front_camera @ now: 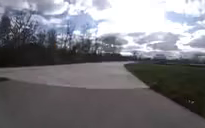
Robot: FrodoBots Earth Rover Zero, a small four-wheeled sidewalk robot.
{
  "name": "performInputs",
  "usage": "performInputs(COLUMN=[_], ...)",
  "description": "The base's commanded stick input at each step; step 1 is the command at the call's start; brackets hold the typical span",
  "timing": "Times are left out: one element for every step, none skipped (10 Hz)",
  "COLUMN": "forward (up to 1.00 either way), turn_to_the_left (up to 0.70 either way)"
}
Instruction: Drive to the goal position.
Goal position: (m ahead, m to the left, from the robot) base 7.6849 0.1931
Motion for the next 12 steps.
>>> performInputs(forward=[1.00,1.00,1.00,1.00,1.00,1.00,1.00,1.00,1.00,1.00,1.00,1.00], turn_to_the_left=[-0.01,-0.09,-0.28,-0.34,-0.37,-0.26,0.00,0.00,0.00,0.00,0.00,0.00])
